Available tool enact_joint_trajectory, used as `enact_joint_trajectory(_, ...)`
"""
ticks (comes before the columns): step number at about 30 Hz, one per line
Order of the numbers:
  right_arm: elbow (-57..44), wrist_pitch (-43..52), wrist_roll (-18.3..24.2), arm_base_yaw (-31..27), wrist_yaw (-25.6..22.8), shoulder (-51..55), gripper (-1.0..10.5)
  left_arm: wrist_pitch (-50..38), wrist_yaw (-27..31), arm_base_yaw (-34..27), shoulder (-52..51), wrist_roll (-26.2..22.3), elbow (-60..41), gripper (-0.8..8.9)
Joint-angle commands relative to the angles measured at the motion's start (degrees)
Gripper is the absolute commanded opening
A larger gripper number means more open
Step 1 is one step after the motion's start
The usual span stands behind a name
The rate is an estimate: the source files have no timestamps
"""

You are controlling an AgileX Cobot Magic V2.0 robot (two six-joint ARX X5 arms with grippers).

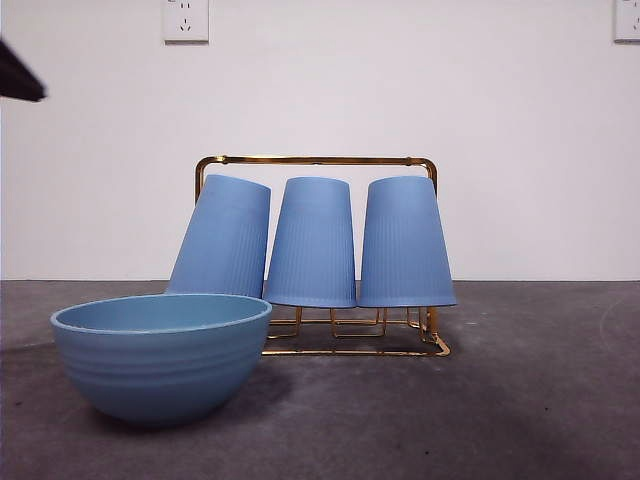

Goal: Right arm lift cup from the cupboard, then place it on the right of the bowl

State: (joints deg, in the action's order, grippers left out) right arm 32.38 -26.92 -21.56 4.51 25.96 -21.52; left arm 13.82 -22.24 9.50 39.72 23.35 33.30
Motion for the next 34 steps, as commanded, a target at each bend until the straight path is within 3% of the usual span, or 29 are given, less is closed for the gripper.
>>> enact_joint_trajectory(1,3.6,-2.3,4.4,0.2,4.2,-3.6,0.1,3.3,-3.7,1.4,3.8,-2.9,5.1,0.08)
enact_joint_trajectory(6,9.9,-9.0,10.1,0.9,8.8,-10.7,0.1,10.8,-8.6,4.0,9.1,-9.8,12.3,0.07)
enact_joint_trajectory(15,17.2,-16.9,19.8,6.8,9.4,-20.1,0.1,25.3,-13.6,8.0,14.7,-28.1,21.6,0.06)
enact_joint_trajectory(24,17.2,-16.8,20.7,9.7,11.5,-22.2,0.1,25.9,-14.4,9.2,15.0,-30.2,22.0,0.12)
enact_joint_trajectory(27,17.2,-16.8,20.7,9.6,11.5,-22.2,0.5,25.8,-14.4,9.2,15.0,-30.2,22.0,1.32)
enact_joint_trajectory(32,17.2,-16.8,20.7,9.6,11.1,-22.2,3.4,25.4,-14.4,9.3,15.0,-30.0,22.0,4.75)
enact_joint_trajectory(34,17.2,-16.8,20.7,9.6,11.1,-22.2,4.2,25.3,-14.4,9.3,15.0,-29.7,22.0,5.47)
